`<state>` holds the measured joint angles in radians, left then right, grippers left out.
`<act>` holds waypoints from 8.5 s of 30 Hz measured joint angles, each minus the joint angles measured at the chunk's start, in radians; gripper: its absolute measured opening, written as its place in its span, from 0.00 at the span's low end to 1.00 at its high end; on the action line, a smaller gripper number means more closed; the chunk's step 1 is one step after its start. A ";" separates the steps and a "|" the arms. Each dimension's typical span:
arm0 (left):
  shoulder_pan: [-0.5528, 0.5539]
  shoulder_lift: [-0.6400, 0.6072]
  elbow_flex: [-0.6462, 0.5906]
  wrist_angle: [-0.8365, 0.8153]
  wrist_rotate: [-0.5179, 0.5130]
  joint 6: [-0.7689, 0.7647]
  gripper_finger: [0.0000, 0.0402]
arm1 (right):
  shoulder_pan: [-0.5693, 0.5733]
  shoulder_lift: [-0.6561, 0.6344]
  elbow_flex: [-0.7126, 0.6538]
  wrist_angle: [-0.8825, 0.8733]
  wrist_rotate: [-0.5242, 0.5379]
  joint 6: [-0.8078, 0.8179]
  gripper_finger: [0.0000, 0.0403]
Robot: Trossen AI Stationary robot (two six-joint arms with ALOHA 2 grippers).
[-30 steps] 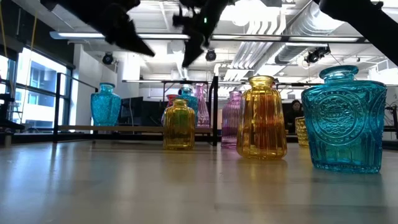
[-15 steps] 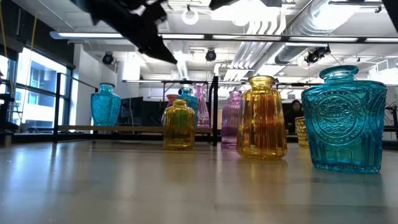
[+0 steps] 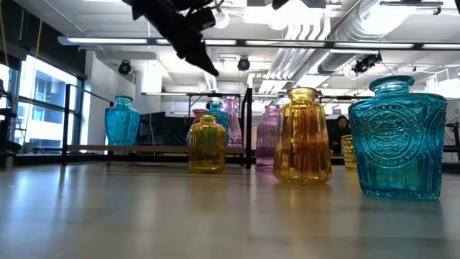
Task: Sort vases onto shelf
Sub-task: Put the top blue vase on the shelf aligned with the other blue vase
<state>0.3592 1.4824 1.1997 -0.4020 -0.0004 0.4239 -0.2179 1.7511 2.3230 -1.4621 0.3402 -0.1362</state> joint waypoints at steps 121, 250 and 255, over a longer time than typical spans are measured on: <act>0.079 0.305 0.352 -0.614 -0.044 -0.105 0.03 | 0.252 -0.307 0.000 -0.109 0.182 0.477 0.22; 0.381 -0.224 -0.122 -0.698 -0.212 -0.299 0.03 | 0.288 -0.307 0.000 -0.109 0.149 0.504 0.22; 0.380 -0.194 -0.122 -0.695 -0.208 -0.291 0.05 | 0.325 -0.307 0.000 -0.109 0.173 0.534 0.22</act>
<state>0.7395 1.2886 1.0775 -1.0969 -0.2082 0.1329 0.1069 1.4444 2.3230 -1.5711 0.5132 0.3978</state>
